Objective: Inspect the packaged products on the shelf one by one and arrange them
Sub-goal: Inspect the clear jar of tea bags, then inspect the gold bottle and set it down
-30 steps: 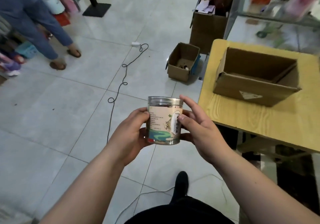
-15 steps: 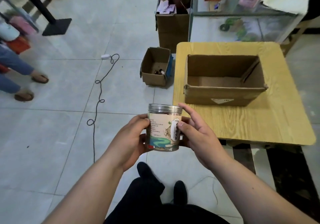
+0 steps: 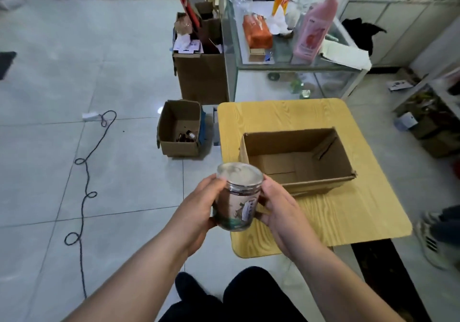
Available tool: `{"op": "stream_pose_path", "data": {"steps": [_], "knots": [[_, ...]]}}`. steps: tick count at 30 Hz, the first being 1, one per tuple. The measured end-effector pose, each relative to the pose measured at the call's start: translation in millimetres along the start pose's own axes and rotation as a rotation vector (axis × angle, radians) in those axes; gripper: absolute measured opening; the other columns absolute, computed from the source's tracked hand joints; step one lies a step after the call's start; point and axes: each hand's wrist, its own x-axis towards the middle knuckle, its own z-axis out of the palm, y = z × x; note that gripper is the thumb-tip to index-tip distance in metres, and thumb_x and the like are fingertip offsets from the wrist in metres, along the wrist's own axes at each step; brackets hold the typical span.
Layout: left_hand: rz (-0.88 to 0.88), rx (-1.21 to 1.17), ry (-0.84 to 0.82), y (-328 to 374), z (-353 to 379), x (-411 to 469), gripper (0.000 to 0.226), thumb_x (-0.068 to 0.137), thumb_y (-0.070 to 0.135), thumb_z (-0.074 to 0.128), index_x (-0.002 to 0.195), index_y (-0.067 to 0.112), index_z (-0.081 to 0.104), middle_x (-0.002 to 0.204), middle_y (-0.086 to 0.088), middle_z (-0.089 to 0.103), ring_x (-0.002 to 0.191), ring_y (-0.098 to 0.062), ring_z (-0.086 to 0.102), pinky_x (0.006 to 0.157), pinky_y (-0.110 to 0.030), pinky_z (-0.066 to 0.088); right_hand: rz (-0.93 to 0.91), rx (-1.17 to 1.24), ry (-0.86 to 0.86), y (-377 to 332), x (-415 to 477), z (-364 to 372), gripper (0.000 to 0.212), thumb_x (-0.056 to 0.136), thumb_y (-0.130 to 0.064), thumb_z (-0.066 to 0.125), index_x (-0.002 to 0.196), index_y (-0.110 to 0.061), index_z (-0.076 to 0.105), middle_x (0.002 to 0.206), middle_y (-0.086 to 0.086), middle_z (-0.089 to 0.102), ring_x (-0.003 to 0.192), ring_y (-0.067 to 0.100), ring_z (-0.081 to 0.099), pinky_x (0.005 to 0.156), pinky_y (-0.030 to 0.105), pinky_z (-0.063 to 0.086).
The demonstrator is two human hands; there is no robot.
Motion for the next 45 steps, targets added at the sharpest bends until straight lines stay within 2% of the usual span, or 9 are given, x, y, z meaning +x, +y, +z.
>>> {"op": "stream_pose_path", "data": {"steps": [3,10,16,20,24,35,39,42,45], "knots": [[0.006,0.014,0.049,9.6,8.1,25.8,0.027,0.105,0.030,0.048,0.131,0.027,0.056,0.121,0.000,0.063,0.108,-0.013,0.058,0.090,-0.039,0.056,0.133,0.175,0.012,-0.4,18.8,-4.4,0.075,0.069,-0.074,0.075,0.136,-0.045,0.059,0.147,0.000,0.057,0.136,0.031,0.052,0.103,0.062,0.050],[0.138,0.242,-0.014,12.1,39.1,80.1,0.032,0.102,0.024,0.053,0.130,0.040,0.057,0.133,0.016,0.060,0.126,-0.007,0.053,0.100,-0.032,0.050,0.121,0.228,0.028,-23.1,65.2,-68.9,0.053,0.085,-0.033,0.063,0.136,-0.019,0.059,0.135,0.016,0.064,0.127,0.041,0.059,0.083,0.054,0.058],[0.013,0.675,0.115,-1.6,57.1,133.0,0.081,0.094,0.033,0.065,0.160,0.033,0.018,0.164,0.000,0.027,0.146,-0.023,0.036,0.114,-0.045,0.042,0.202,0.015,0.181,-39.0,152.8,-132.7,0.062,0.083,-0.028,0.070,0.140,-0.021,0.048,0.130,0.011,0.061,0.114,0.030,0.064,0.088,0.047,0.058],[-0.064,0.753,0.096,-18.7,71.6,148.9,0.083,0.085,0.025,0.060,0.156,0.040,0.020,0.151,-0.001,0.046,0.124,-0.021,0.058,0.097,-0.043,0.057,0.368,-0.127,0.115,-11.5,202.5,-138.1,0.064,0.088,-0.018,0.073,0.143,-0.017,0.040,0.121,0.013,0.060,0.096,0.021,0.067,0.066,0.032,0.059],[-0.071,0.753,0.160,-30.4,75.7,160.0,0.088,0.077,0.026,0.049,0.156,0.046,0.015,0.151,0.000,0.047,0.124,-0.024,0.058,0.093,-0.045,0.058,0.415,-0.168,0.048,21.4,234.3,-127.7,0.065,0.080,-0.014,0.070,0.140,-0.017,0.047,0.123,0.016,0.063,0.100,0.022,0.067,0.077,0.034,0.058],[-0.018,0.702,0.229,-38.6,77.6,160.0,0.070,0.097,0.015,0.047,0.155,0.049,0.024,0.117,0.007,0.067,0.079,-0.017,0.070,0.078,-0.043,0.060,0.243,-0.364,0.038,27.1,248.9,-126.4,0.041,0.093,-0.007,0.065,0.126,-0.028,0.053,0.130,0.005,0.060,0.106,0.019,0.066,0.092,0.038,0.060],[0.015,0.749,0.286,-49.6,74.8,154.6,0.061,0.103,0.029,0.049,0.158,0.041,0.027,0.149,0.008,0.052,0.128,-0.011,0.057,0.103,-0.034,0.050,0.009,-0.680,0.052,2.5,231.6,-126.3,0.028,0.091,-0.017,0.069,0.112,-0.029,0.054,0.119,-0.001,0.062,0.103,0.013,0.061,0.081,0.028,0.051],[0.095,0.907,0.388,-53.6,73.6,136.7,0.062,0.104,0.039,0.048,0.161,0.031,0.024,0.164,0.007,0.031,0.150,-0.012,0.028,0.117,-0.028,0.029,-0.269,-0.772,-0.017,-12.9,208.0,-122.2,0.031,0.092,-0.017,0.065,0.121,-0.027,0.058,0.126,-0.003,0.055,0.116,0.011,0.055,0.104,0.034,0.048],[0.147,1.120,0.445,-54.4,63.6,108.2,0.068,0.101,0.052,0.041,0.162,0.031,0.019,0.168,0.005,0.020,0.156,-0.021,0.009,0.126,-0.040,0.019,-0.431,-0.884,-0.246,-25.0,182.2,-107.8,0.053,0.096,-0.019,0.064,0.147,-0.021,0.050,0.154,-0.001,0.044,0.146,0.013,0.036,0.121,0.029,0.030]]}}
